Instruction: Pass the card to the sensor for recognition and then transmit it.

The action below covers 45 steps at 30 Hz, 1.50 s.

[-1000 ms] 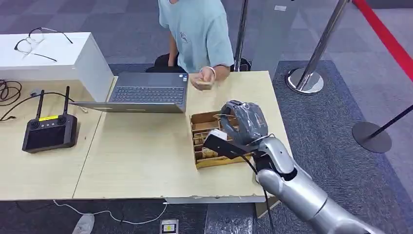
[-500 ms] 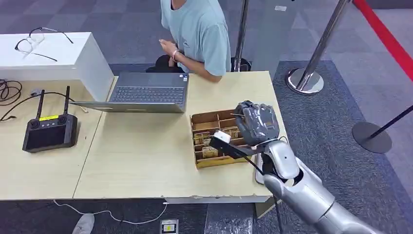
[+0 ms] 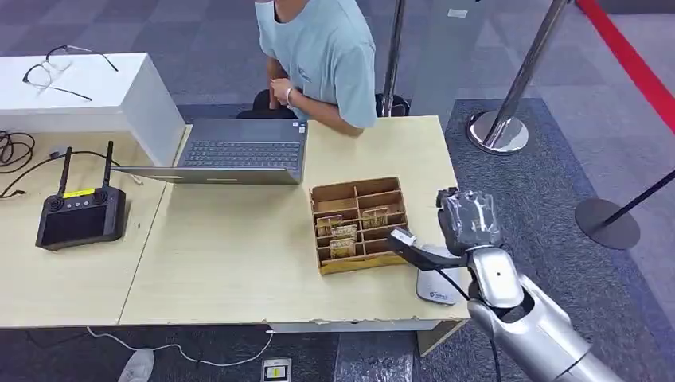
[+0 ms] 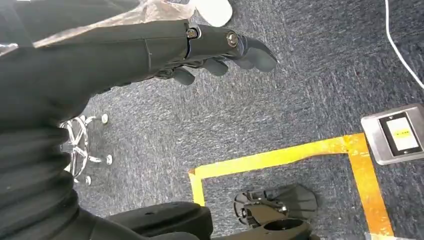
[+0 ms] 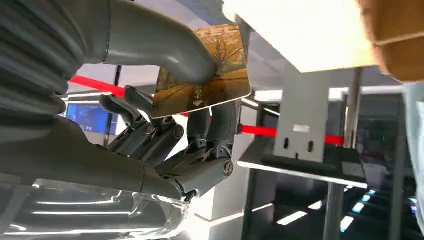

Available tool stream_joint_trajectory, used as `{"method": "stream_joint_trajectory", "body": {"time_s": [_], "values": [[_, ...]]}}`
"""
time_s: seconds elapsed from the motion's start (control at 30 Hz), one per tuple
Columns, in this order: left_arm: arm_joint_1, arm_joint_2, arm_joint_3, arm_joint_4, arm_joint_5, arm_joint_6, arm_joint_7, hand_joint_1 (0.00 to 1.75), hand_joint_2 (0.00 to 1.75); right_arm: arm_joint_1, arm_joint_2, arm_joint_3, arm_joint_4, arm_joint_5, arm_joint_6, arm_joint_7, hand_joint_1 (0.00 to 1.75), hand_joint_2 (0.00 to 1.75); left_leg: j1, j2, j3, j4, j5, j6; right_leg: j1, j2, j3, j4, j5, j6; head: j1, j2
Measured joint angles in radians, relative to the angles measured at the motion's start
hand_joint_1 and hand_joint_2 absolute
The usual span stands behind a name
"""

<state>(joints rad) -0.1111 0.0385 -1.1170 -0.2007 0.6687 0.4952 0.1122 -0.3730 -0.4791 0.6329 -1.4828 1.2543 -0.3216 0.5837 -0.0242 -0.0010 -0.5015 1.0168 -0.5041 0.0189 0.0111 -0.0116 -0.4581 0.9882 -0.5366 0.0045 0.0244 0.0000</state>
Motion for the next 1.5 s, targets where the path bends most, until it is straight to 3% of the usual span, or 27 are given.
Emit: {"method": "stream_joint_trajectory", "body": {"time_s": [0.6,1.5], "values": [[0.000,0.000,0.000,0.000,0.005,0.002,0.000,0.00,1.75,0.028,-0.020,-0.030,0.000,0.007,0.024,0.006,1.75,1.75,0.000,0.000,0.000,0.000,0.000,0.000,0.000,0.000,0.000,0.000,0.000,0.000,0.000,0.000],[0.000,0.000,0.001,0.000,0.037,0.008,0.012,0.00,1.75,0.282,-0.016,-0.087,-0.111,0.003,-0.002,0.051,1.75,1.75,0.000,0.000,0.000,-0.001,0.000,0.000,0.000,0.000,0.000,0.000,0.000,0.000,0.000,0.000]]}}
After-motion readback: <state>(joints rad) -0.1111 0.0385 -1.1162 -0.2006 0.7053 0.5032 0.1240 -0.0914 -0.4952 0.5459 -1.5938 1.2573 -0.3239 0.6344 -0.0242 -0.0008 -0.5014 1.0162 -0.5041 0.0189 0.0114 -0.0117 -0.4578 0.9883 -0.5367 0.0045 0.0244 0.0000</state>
